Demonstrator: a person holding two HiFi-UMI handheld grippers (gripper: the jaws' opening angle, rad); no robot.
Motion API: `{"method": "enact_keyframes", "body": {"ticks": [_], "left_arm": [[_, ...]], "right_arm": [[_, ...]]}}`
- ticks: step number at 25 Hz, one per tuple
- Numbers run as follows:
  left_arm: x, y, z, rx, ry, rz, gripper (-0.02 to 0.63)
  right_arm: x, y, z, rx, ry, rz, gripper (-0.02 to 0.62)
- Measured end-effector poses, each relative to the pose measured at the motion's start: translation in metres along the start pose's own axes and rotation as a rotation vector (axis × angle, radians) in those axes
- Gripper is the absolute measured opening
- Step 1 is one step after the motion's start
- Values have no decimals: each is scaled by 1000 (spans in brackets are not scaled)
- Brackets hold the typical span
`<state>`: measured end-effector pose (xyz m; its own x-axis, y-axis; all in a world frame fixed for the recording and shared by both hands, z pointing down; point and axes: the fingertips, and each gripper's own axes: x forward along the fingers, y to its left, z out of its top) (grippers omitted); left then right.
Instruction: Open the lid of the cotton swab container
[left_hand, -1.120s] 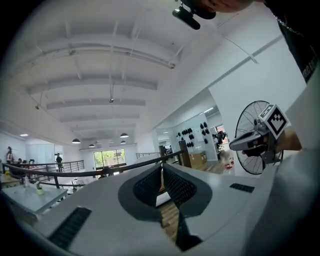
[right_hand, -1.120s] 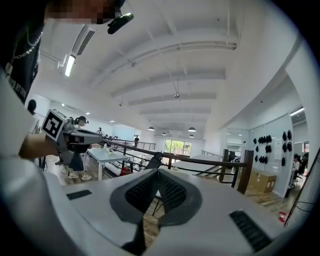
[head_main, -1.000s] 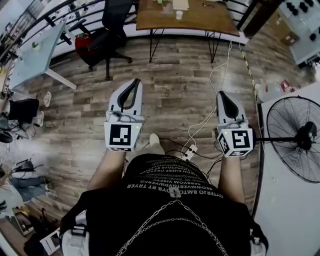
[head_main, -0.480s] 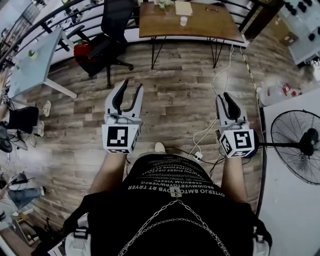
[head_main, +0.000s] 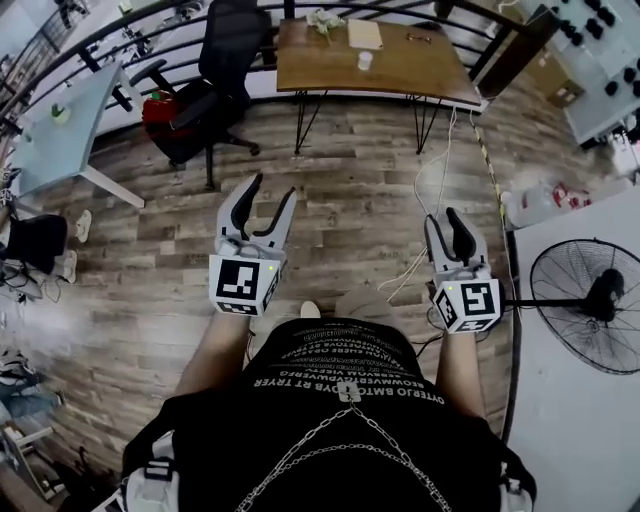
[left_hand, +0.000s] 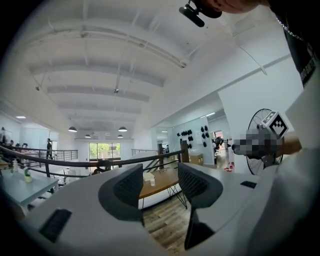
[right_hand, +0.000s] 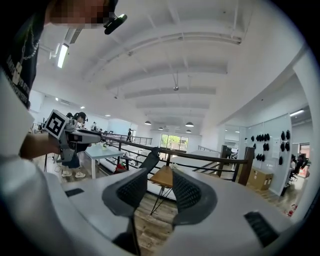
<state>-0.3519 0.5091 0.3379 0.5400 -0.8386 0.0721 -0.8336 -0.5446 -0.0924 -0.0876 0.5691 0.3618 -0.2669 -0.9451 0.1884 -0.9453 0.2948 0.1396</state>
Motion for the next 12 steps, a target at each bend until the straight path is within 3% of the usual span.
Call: {"method": "enact_keyframes", "body": {"ticks": [12], "left_arm": [[19,0,-6,0,26,-43,221]], "right_arm": [[23,-12,-3,15,-2,20,160]]}}
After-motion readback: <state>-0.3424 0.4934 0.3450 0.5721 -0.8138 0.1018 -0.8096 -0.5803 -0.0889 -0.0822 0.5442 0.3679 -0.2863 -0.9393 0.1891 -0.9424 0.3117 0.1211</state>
